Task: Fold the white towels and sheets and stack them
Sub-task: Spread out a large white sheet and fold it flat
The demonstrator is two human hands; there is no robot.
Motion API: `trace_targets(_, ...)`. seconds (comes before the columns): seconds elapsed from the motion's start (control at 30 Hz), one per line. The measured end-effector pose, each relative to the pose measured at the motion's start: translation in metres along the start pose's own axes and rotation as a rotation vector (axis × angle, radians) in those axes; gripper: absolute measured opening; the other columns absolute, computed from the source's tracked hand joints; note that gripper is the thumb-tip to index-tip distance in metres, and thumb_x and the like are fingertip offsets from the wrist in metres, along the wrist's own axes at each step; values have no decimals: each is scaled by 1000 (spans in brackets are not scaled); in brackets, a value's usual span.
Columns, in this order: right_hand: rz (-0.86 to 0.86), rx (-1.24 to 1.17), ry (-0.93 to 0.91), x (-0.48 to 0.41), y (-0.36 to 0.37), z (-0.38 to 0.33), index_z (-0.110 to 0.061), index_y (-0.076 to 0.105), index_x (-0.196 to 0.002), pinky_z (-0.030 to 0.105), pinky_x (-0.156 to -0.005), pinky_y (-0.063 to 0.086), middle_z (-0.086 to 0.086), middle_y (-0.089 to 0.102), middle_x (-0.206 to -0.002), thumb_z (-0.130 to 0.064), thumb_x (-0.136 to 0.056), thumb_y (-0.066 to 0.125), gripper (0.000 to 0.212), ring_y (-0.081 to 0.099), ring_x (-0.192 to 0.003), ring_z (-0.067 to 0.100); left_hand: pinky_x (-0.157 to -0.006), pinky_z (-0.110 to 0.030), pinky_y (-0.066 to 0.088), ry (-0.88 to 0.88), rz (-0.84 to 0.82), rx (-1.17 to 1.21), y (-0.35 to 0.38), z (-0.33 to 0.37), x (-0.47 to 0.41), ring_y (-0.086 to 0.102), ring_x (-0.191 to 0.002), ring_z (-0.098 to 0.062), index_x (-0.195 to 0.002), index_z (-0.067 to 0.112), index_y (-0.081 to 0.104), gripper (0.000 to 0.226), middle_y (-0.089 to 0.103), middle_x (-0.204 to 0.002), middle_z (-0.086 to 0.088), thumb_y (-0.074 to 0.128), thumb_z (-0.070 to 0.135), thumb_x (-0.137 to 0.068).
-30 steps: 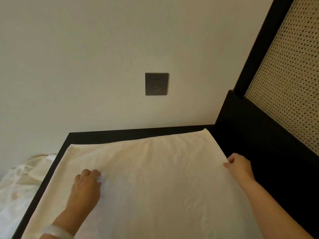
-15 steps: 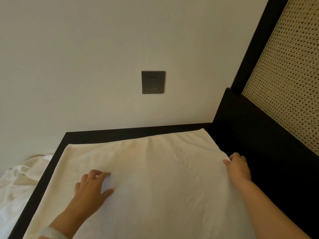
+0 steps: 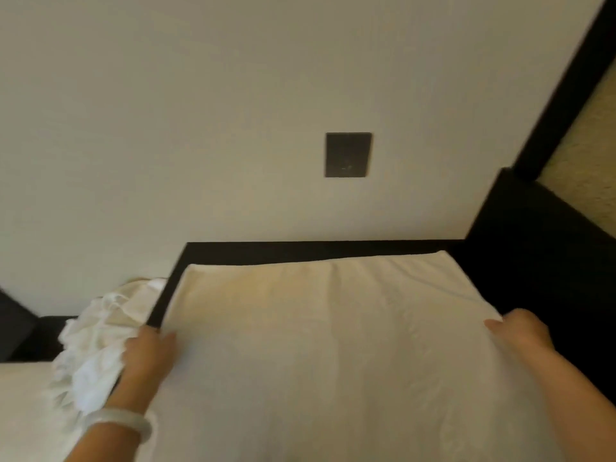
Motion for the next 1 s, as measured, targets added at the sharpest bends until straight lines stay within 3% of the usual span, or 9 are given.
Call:
trace_targets(0.1,-41,19,85,6,0,-1,2,65,-90,44,-75,56,23,65,-90,-24,-78,80,32,63,-79,39,-86,-42,41,-63,-29,180,-5,-3,-1,53,-107,-43,-123,-9,55,38,57,-121,-29,45,23,-103)
trace_targets(0.17,75,137,61,8,-14,-16,6,60,-108,53,-83,52,28,57,-108,-17,-80,78,41,58,-94,46,-84,-43,42,-123,-69,213,-9,-5,-6,53,-97,-40,-110,-10,59,37,58,-115,-29,40,21,-105)
trace_targets(0.27,315,209,-318,52,-20,-93,3,61,-113,53,-88,49,29,59,-113,-8,-77,79,41,57,-101,47,-95,-49,47,-190,-102,257,-12,-12,-12,59,-92,-41,-111,-10,60,32,59,-90,-22,52,18,-100)
trace_targets(0.37,-120,-39,-699,136,65,-168,-3,48,-140,34,-115,26,16,45,-147,-14,-91,68,54,41,-136,32,-81,-40,48,-229,-159,245,-10,-16,-11,49,-66,-26,-98,-5,60,32,52,-72,-12,64,26,-94)
trace_targets(0.47,-299,178,-975,202,145,-201,-22,11,-158,26,-120,-6,-11,3,-162,-44,-103,40,66,0,-152,11,-79,-38,48,-217,-212,232,-7,-14,-11,58,-76,-31,-109,-5,59,36,55,-85,-15,66,26,-93)
trace_targets(0.53,-254,353,-976,203,168,-196,-24,-5,-157,33,-119,-17,-11,-13,-163,-53,-103,21,66,-16,-149,7,-84,-42,49,-121,-136,130,-15,-7,-18,60,-90,-36,-109,-4,61,29,57,-91,-16,59,23,-97)
trace_targets(0.7,-164,422,-830,180,165,-182,-23,-14,-154,39,-121,-15,-6,-17,-164,-56,-101,9,66,-22,-147,7,-73,-36,35,118,82,31,-23,4,-31,50,-79,-28,-100,-3,51,24,50,-81,-7,46,20,-102)
trace_targets(0.8,-165,456,-757,171,161,-179,-26,-15,-155,45,-121,-13,-6,-19,-164,-58,-100,8,68,-20,-149,12,-69,-36,35,153,80,32,-10,0,-32,49,-72,-24,-92,4,43,22,46,-77,-3,43,23,-103)
trace_targets(1.0,-146,516,-668,150,159,-170,-45,-16,-152,63,-114,-13,-9,-19,-163,-72,-93,7,69,-19,-150,24,-61,-29,36,203,39,30,-21,-4,-45,53,-71,-20,-83,14,51,27,58,-78,-6,44,31,-102)
Point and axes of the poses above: each hand's wrist, its own x-axis away from the middle knuckle, its own y-axis out of the palm, z = x × y, the point moved 9 cm from there along -x, towards the middle knuckle
